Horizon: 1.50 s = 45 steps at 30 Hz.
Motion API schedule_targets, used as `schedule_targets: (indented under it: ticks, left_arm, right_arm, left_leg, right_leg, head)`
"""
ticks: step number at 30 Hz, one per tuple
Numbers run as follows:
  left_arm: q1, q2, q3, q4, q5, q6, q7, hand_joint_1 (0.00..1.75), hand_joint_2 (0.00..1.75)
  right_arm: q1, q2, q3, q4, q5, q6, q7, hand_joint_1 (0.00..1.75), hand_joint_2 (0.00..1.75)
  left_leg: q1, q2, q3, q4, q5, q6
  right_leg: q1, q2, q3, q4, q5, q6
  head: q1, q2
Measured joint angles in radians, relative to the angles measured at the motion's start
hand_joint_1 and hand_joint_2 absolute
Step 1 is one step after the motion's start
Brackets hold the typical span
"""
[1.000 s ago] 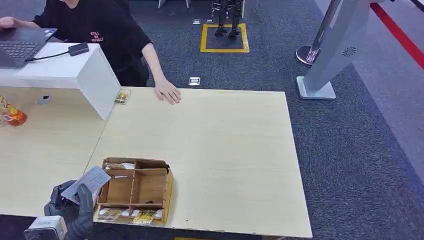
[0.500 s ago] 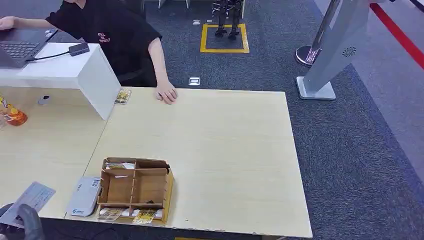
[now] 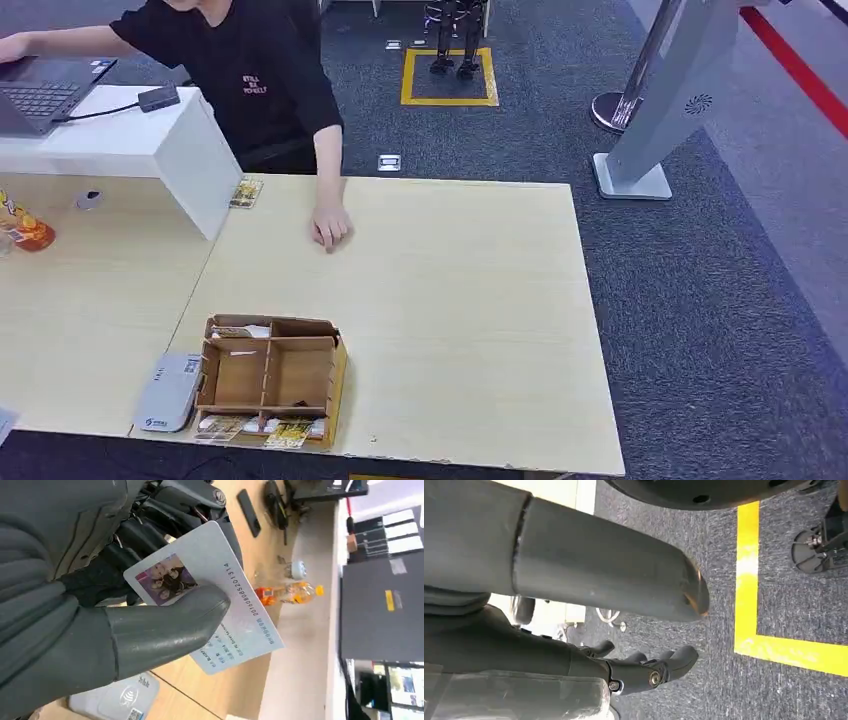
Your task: Pass the card to the sensor for recognition and then transmit it.
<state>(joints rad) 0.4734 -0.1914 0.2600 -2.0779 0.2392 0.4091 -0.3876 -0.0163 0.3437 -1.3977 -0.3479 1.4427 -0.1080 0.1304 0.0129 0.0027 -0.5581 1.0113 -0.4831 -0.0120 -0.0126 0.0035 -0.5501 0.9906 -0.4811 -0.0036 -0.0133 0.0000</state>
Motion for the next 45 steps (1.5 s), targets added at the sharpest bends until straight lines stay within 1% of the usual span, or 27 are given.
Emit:
schedule_targets:
  ticks: [2,4,5,8,12,15,20,27,36,41,45]
  left_arm:
    - [-0.012,-0.030,0.055,0.005,-0.001,-0.042,0.010,1.75,1.75]
    - [-0.028,-0.057,0.107,0.010,-0.010,-0.081,0.034,1.75,1.75]
    - [-0.041,-0.074,0.140,0.018,-0.016,-0.111,0.052,1.75,1.75]
    - [-0.080,-0.106,0.223,0.056,-0.032,-0.176,0.087,1.75,1.75]
    - [-0.133,-0.129,0.323,0.131,-0.050,-0.233,0.111,1.75,1.75]
    - [-0.161,-0.134,0.365,0.177,-0.064,-0.253,0.118,1.75,1.75]
    - [-0.198,-0.134,0.391,0.238,-0.087,-0.285,0.127,1.75,1.75]
    - [-0.245,-0.116,0.391,0.320,-0.096,-0.289,0.128,1.75,1.75]
    - [-0.294,-0.060,0.383,0.405,-0.093,-0.273,0.126,1.75,1.75]
    - [-0.315,-0.024,0.344,0.446,-0.074,-0.261,0.125,1.75,1.75]
    - [-0.324,-0.005,0.316,0.469,-0.061,-0.244,0.124,1.75,1.75]
  right_arm:
    - [0.000,0.000,0.000,-0.003,0.002,0.004,0.000,0.00,0.00]
    - [0.000,0.002,0.000,-0.006,0.010,0.008,0.000,0.00,0.00]
    - [0.000,0.002,0.000,-0.008,0.014,0.008,0.000,0.00,0.00]
    - [-0.001,0.002,0.000,-0.008,0.026,0.014,0.000,0.00,0.00]
    - [-0.001,0.001,0.000,-0.009,0.041,0.014,0.000,0.00,0.00]
    - [-0.002,0.001,0.000,-0.008,0.045,0.013,0.000,0.00,0.00]
    - [-0.004,-0.003,0.000,-0.005,0.053,0.010,0.000,0.00,0.00]
    - [-0.009,-0.013,0.001,0.006,0.065,0.008,0.002,0.00,0.00]
    - [-0.013,-0.030,0.009,0.027,0.082,0.006,0.002,0.00,0.00]
    - [-0.015,-0.039,0.020,0.038,0.091,0.006,0.003,0.00,0.00]
    - [-0.016,-0.045,0.026,0.046,0.092,0.003,0.005,0.00,0.00]
  left_leg:
    - [0.000,0.000,0.000,0.000,0.000,0.000]
    - [0.000,0.000,0.000,0.000,0.000,0.000]
    - [0.000,0.000,0.000,0.000,0.000,0.000]
    - [0.000,0.000,0.000,0.000,0.000,0.000]
    - [0.000,0.000,0.001,0.000,0.000,0.000]
    - [0.000,0.000,0.001,0.000,0.000,0.000]
    - [0.000,-0.001,0.000,0.000,0.000,0.000]
    - [0.000,-0.001,0.001,0.000,0.000,0.000]
    - [0.000,-0.001,0.001,0.000,0.000,0.000]
    - [0.000,-0.001,0.001,0.000,0.000,0.000]
    - [0.000,-0.001,0.001,0.000,0.000,0.000]
  right_leg:
    - [0.000,0.000,0.000,0.000,0.000,0.000]
    - [0.000,0.000,0.000,0.000,0.000,0.000]
    - [0.000,0.000,0.000,0.000,0.000,0.000]
    - [0.000,0.000,0.000,0.000,0.000,0.000]
    - [0.000,0.000,0.000,0.000,0.000,0.000]
    - [0.000,0.000,0.000,0.000,0.000,0.000]
    - [0.000,-0.001,0.000,0.000,0.000,0.000]
    - [0.000,-0.001,0.001,0.000,0.000,0.000]
    - [0.000,-0.001,0.000,0.000,0.000,0.000]
    - [0.000,-0.001,0.000,0.000,0.000,0.000]
    - [0.000,0.000,0.000,0.000,0.001,0.000]
  head:
    - [0.000,0.000]
    - [0.000,0.000]
    - [0.000,0.000]
    - [0.000,0.000]
    - [0.000,0.000]
    - [0.000,0.000]
    - [0.000,0.000]
    - [0.000,0.000]
    - [0.000,0.000]
    - [0.000,0.000]
    - [0.000,0.000]
